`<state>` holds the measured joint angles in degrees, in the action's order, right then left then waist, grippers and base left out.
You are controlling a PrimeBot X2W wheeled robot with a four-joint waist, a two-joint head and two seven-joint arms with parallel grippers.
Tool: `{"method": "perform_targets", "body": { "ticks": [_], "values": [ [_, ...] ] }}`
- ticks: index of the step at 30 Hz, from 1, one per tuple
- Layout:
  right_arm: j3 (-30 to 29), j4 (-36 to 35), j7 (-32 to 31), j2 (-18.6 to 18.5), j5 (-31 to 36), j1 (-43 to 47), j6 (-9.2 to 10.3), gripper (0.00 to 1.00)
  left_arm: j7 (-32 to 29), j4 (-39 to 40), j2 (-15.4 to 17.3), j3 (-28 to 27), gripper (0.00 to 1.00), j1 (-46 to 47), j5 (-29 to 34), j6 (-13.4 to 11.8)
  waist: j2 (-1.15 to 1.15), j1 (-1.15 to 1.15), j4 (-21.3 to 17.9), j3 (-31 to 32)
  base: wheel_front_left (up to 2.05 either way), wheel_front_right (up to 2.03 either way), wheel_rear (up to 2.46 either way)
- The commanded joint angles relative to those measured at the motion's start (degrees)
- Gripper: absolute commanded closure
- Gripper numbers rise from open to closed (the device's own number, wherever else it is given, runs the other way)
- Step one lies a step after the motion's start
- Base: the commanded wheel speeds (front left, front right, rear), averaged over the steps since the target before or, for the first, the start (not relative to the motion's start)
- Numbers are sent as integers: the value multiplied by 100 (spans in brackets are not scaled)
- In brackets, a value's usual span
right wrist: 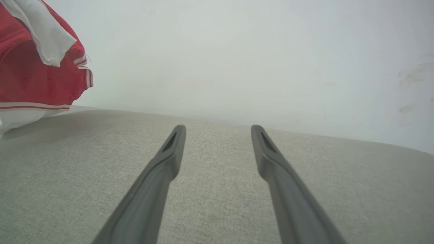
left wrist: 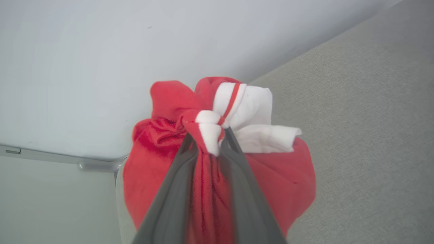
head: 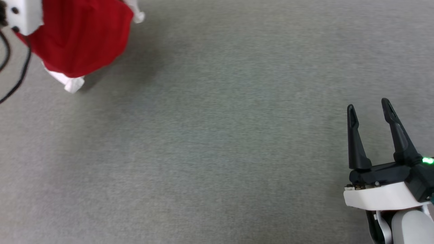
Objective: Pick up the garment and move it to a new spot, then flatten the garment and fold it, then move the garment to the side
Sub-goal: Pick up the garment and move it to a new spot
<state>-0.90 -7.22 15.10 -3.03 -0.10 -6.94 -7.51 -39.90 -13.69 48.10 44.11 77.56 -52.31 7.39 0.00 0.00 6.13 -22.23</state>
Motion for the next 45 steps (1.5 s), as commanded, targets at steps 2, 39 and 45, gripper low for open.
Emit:
{"method": "perform_targets", "body": {
  "ticks": [2, 39, 45],
  "values": [
    [8, 31, 10, 24, -124, 79, 3, 0, -66, 167, -151, 185, 100, 178, 2, -3, 0, 0, -426, 173, 0, 0, 0],
    [-33, 50, 10, 23, -606, 55, 3, 0, 90, -98, -1247, 2920, 100, -660, -372, -2, 0, 0, -1817, -198, 0, 0, 0],
    [-52, 91, 10, 24, -526, 57, 4, 0, 843, -345, -1427, 2928, 0, -825, -201, -2, 0, 0, -1650, -113, 0, 0, 0]
  ]
}}
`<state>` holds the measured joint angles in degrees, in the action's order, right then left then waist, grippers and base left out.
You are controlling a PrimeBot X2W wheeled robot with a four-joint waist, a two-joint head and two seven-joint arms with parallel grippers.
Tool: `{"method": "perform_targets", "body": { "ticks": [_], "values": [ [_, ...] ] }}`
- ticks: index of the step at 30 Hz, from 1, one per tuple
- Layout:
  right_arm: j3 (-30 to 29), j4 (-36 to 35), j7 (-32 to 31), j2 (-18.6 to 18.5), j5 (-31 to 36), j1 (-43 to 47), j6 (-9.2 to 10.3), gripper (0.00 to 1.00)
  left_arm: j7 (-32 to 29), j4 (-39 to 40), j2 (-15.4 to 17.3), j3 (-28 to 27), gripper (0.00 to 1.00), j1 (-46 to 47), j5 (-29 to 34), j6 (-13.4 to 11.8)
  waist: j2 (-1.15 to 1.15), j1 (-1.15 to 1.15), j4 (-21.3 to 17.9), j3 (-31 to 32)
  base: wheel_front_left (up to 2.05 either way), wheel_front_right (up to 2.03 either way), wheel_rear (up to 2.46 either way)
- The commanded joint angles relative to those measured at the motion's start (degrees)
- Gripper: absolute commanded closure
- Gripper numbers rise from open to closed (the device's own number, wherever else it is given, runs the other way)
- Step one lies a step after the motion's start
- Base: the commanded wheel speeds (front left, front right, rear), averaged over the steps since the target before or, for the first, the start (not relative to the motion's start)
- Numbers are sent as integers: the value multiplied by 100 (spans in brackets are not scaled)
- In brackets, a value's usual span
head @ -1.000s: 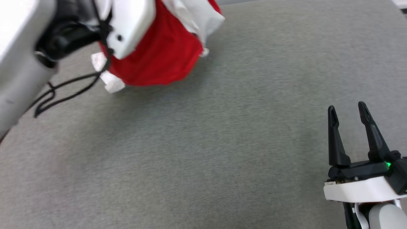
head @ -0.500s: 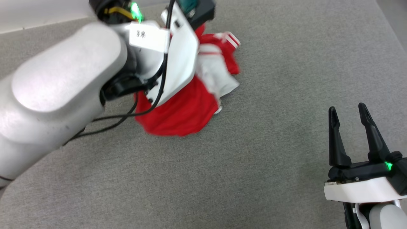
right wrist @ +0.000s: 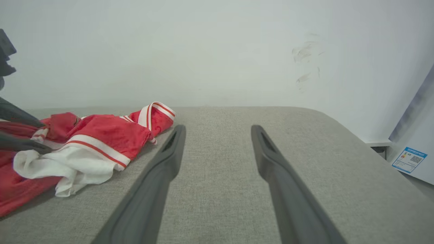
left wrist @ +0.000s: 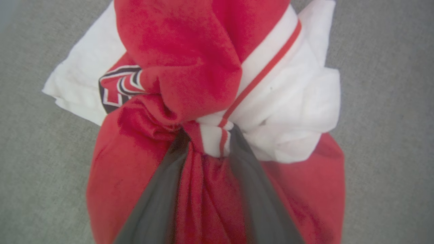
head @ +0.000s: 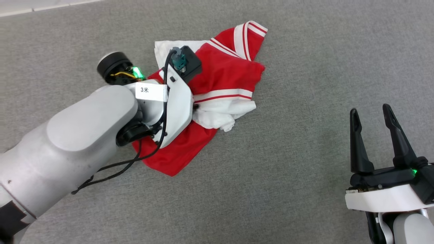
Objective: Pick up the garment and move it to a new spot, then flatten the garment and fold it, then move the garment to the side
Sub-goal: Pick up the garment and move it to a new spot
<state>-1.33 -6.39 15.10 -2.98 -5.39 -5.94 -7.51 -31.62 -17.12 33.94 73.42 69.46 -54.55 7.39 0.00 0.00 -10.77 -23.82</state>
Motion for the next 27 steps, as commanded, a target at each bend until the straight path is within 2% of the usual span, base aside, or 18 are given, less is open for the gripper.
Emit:
{"method": "perform_targets", "body": {
  "ticks": [1, 6, 10, 13, 18, 21, 23, 27],
  "values": [
    [-7, 12, 10, 19, 21, -14, 3, 0, 258, -19, -48, -11, 0, 56, 74, -2, 0, 0, 78, 97, 0, 0, 0],
    [-9, 45, 10, 18, 103, 165, 3, 0, 1574, -96, -155, -307, 0, 134, 213, -7, 0, 0, 286, 417, 0, 0, 0],
    [-32, 44, 10, 19, 189, 286, 3, 0, 2635, -46, -116, -626, 0, -37, 485, -324, 0, 0, 471, 650, 0, 0, 0],
    [-58, 18, 10, 18, 243, 355, 3, 0, 3421, -43, -83, -778, 0, -244, 770, -719, 0, 0, 629, 787, 0, 0, 0],
    [-113, 1, 10, 18, 293, 418, 3, 0, 4503, -60, -39, -1160, 0, -872, 965, -1565, 0, 0, 876, 977, 0, 0, 0],
    [-136, -8, 10, 19, 299, 475, 3, 0, 4667, -13, -42, -1495, 0, -1323, 1113, -2046, 0, 0, 1033, 1072, 0, 0, 0],
    [-130, -11, 10, 18, 318, 496, 4, 0, 4688, 246, -103, -1922, 0, -1624, 1368, -2361, 0, 0, 1125, 1112, 0, 0, 0],
    [-128, -18, 10, 19, 331, 497, 3, 0, 4680, 862, -229, -2777, 0, -2571, 2097, -2778, 0, 0, 1266, 1174, 0, 0, 0]
  ]
}}
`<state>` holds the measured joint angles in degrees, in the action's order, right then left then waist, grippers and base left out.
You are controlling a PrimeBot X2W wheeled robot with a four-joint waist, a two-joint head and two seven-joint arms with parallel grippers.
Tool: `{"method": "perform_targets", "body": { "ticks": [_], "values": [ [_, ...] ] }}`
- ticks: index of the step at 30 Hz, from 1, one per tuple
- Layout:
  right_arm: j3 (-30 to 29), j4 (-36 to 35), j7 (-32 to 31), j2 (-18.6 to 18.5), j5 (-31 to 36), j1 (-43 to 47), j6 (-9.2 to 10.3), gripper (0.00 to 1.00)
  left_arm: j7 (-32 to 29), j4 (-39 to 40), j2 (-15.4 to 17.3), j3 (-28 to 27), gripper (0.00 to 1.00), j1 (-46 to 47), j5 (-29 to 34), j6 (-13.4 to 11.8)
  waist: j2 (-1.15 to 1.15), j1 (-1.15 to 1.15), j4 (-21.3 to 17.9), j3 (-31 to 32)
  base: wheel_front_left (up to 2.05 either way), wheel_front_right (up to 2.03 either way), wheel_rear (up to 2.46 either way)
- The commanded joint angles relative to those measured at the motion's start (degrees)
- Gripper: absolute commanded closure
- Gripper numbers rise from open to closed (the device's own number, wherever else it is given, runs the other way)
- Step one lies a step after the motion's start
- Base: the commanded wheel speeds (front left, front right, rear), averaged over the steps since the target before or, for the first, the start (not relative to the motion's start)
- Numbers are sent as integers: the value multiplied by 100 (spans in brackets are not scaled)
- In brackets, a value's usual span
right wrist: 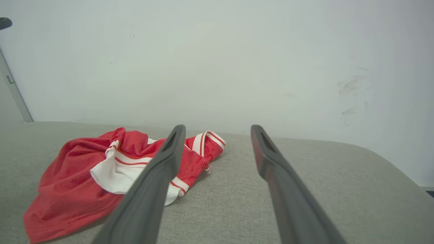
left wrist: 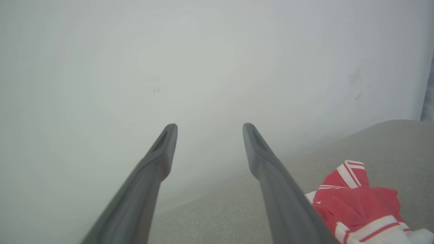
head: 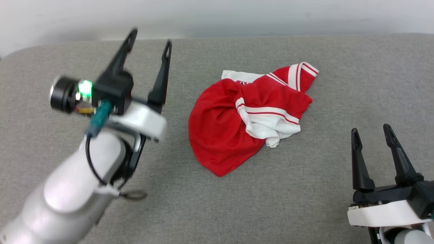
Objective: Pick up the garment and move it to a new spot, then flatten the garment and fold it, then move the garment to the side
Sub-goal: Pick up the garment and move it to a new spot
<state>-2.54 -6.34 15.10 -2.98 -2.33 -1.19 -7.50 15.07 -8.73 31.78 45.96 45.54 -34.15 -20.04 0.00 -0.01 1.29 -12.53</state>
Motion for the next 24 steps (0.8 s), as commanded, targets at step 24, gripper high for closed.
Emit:
{"method": "perform_targets", "body": {
  "ticks": [24],
  "values": [
    [-56, 116, 10, 19, -241, 413, 2, 0, 14, 937, -1722, -3454, 0, -4034, 2579, 698, 0, 1, -37, 568, 0, 0, 0]
  ]
}}
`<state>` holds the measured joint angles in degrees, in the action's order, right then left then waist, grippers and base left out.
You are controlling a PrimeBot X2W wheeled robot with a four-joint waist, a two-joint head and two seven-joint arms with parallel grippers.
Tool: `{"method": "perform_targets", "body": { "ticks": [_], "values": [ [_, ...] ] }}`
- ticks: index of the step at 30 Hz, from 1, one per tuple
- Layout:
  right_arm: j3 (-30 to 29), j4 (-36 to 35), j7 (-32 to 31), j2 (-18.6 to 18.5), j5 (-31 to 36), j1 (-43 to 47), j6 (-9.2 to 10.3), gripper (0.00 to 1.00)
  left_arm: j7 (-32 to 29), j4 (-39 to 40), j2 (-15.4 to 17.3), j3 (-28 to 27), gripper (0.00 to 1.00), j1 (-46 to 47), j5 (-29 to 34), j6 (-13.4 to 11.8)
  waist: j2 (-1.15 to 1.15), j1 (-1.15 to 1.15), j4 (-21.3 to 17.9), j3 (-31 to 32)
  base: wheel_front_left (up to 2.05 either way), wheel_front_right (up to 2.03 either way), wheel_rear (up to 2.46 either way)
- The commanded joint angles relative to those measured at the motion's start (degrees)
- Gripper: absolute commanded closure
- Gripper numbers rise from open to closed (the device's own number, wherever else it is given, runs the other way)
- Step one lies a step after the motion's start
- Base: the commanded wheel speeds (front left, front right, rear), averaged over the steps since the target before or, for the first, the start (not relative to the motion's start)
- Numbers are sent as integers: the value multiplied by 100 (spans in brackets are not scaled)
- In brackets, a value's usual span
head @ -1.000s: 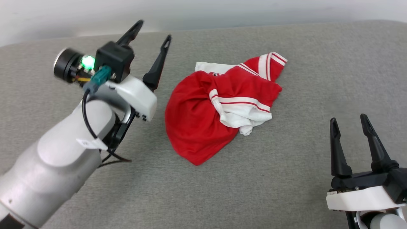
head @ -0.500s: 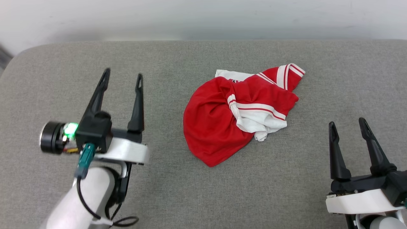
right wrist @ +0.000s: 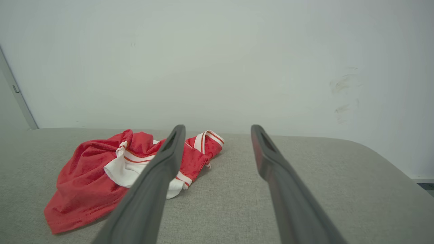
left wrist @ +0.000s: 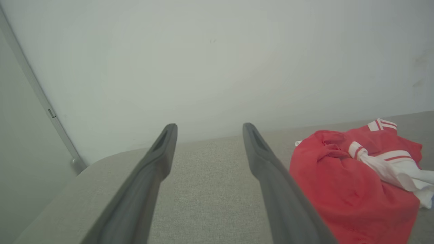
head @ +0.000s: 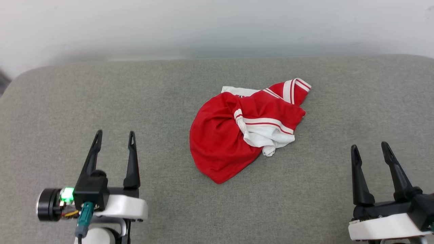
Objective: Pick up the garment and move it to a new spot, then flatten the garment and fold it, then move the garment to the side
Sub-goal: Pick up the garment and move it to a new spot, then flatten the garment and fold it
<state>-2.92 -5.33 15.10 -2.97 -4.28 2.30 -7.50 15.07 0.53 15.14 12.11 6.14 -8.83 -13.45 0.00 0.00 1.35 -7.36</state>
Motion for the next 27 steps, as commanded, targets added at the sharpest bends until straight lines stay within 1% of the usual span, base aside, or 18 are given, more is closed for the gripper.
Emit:
{"method": "perform_targets", "body": {
  "ticks": [1, 3, 15, 23, 24, 27],
  "values": [
    [-30, 23, 10, 18, -69, 91, 2, 0, 15, -9, -101, -123, 0, -185, 98, 94, 0, 0, -61, 85, 0, 0, 0],
    [-34, 28, 10, 18, -87, 136, 2, 0, 15, -13, -145, -185, 0, -263, 146, 142, 0, 0, -77, 118, 0, 0, 0],
    [-49, 136, 10, 18, -323, 478, 2, 0, 15, -64, -605, -740, 0, -799, 454, 670, 0, 0, -243, 393, 0, 0, 0],
    [-43, 178, 10, 18, -403, 594, 2, 0, 15, -116, -823, -989, 0, -936, 574, 944, 0, 0, -263, 479, 0, 0, 0],
    [-39, 180, 10, 18, -415, 614, 2, 0, 15, -129, -888, -1036, 0, -960, 616, 1014, 0, 0, -256, 496, 0, 0, 0],
    [-40, 176, 10, 18, -420, 628, 2, 0, 15, -138, -931, -1089, 0, -974, 636, 1083, 0, 0, -247, 503, 0, 0, 0]
  ]
}}
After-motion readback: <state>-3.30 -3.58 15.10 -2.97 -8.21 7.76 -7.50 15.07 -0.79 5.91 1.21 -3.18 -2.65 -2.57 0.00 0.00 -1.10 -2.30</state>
